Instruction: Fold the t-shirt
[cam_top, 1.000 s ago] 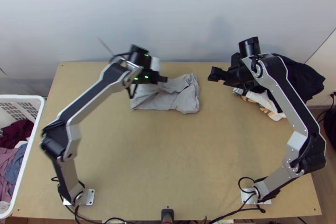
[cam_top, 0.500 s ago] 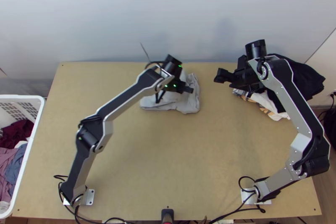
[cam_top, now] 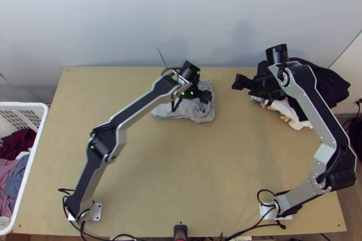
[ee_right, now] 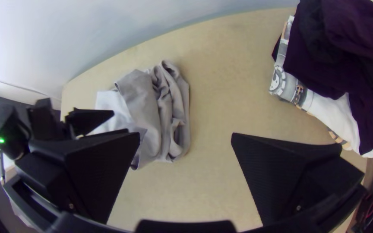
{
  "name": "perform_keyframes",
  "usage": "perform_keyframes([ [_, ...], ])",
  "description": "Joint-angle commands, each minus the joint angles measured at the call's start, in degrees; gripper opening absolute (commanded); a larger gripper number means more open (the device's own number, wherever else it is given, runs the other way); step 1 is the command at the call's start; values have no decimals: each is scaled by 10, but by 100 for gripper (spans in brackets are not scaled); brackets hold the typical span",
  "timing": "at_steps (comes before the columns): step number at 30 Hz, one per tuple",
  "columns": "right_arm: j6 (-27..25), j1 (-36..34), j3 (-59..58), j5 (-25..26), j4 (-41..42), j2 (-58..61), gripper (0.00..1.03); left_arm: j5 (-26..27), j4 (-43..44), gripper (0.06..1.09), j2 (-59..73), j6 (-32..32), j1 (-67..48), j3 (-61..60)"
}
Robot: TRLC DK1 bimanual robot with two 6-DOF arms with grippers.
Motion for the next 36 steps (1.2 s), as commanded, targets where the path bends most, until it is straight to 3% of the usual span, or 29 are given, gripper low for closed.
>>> perform_keyframes([
  [1,-1,16,1,0,20,15,99,0,-36,104,-83,-13,41,1],
  [8,6,88,54,-2,73,65,99,0,-97,104,-189,-6,147,-71],
  [17,53,159,213,-69,65,217,99,1,-91,104,-303,2,232,-206],
  [23,57,193,245,-82,54,284,99,1,-58,104,-363,-8,240,-313],
  [31,52,121,224,-71,45,343,99,-3,-54,104,-390,-14,251,-345],
  [36,28,74,210,-49,43,316,99,-8,-54,104,-404,-14,249,-360],
])
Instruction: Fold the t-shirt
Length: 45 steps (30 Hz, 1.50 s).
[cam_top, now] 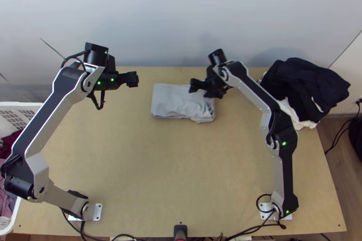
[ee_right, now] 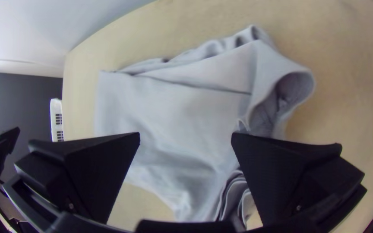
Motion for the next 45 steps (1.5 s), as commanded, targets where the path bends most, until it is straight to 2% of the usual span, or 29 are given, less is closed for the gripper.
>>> perform_keyframes([
  [1,-27,-53,-10,23,-4,-15,99,-8,2,104,-27,-1,4,-33],
  [7,-75,-25,-34,58,-4,-105,99,-13,2,104,-53,-7,4,-62],
  [10,-132,15,-55,95,-3,-135,99,-16,2,104,-66,-8,5,-73],
  [14,-183,75,-96,126,-4,-172,99,-21,2,104,-86,-11,8,-87],
  [17,-238,122,-125,192,-4,-189,99,-22,2,104,-105,-13,16,-104],
  [20,-321,167,-165,298,15,-205,99,-22,2,104,-128,-17,25,-128],
  [23,-374,198,-231,341,80,-229,99,-22,7,104,-151,-22,32,-155],
  [26,-447,216,-286,353,144,-247,99,-22,17,104,-173,-22,42,-183],
  [31,-523,235,-329,373,206,-246,99,-21,27,104,-190,-23,54,-210],
  [37,-607,260,-409,381,329,-242,99,-21,55,104,-201,-30,54,-243],
  [41,-633,277,-428,382,363,-226,99,-18,73,104,-205,-33,54,-264],
  [45,-698,280,-467,391,451,-203,99,-17,86,104,-206,-32,54,-278],
])
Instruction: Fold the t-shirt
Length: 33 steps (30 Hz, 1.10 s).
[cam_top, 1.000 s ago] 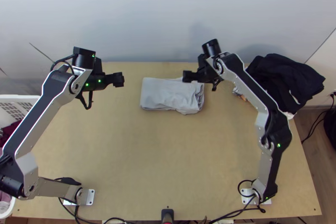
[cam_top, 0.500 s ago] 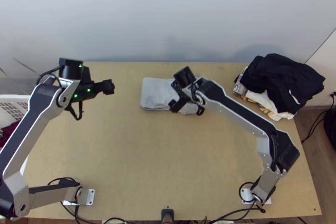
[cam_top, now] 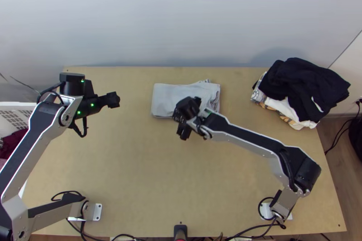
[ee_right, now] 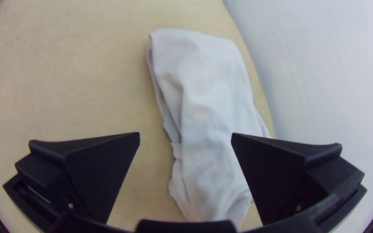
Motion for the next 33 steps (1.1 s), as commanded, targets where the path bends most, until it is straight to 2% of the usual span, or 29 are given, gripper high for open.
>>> perform_keyframes([
  [1,-88,14,-58,15,119,35,99,3,24,104,-6,-1,2,-31],
  [10,-152,-21,-46,23,232,100,99,16,36,104,-1,3,17,-39],
  [22,-177,-55,19,38,271,187,97,18,43,104,1,3,18,-44],
  [24,-185,-59,35,45,275,203,88,18,43,104,0,2,18,-46],
  [25,-191,-60,43,46,275,212,78,18,43,104,0,2,18,-45],
  [27,-195,-60,56,58,276,226,52,18,43,104,-2,2,18,-44],
  [28,-196,-60,60,63,276,232,36,18,43,104,-3,2,18,-43],
  [29,-200,-62,64,66,277,238,15,18,43,104,-3,2,18,-42],
  [33,-200,-68,63,121,319,250,3,18,40,104,-6,1,18,-41],
])
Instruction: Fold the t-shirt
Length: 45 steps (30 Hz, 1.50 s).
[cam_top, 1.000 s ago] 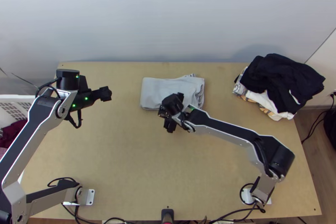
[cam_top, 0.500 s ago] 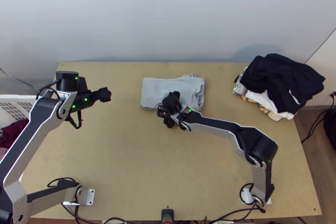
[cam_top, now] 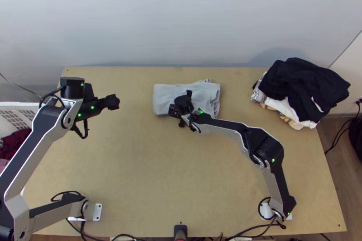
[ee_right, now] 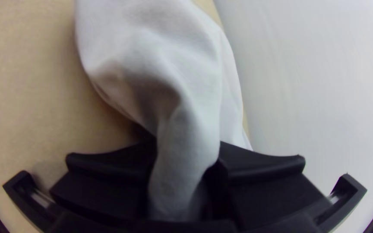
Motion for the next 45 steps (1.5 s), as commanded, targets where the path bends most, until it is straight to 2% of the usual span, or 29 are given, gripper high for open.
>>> perform_keyframes([
  [1,-9,-13,13,67,57,33,3,0,-3,104,-5,-2,0,3],
  [3,-10,-16,8,91,90,25,3,0,-4,104,-5,-3,-1,5],
  [8,-3,-25,11,116,146,-13,3,0,-9,104,-3,-9,-10,17],
  [16,6,-34,27,143,151,-101,3,0,-33,104,-5,-9,-20,48],
  [27,12,-59,-18,203,140,-256,3,-1,-64,104,-37,-10,-28,51],
  [33,14,-123,-25,232,139,-356,3,-3,-77,104,-46,-10,-36,52],
  [39,13,-222,-49,232,119,-456,3,-8,-79,104,-45,-10,-47,49],
  [45,20,-357,-97,188,100,-529,3,-11,-80,104,-44,-10,-61,48],
])
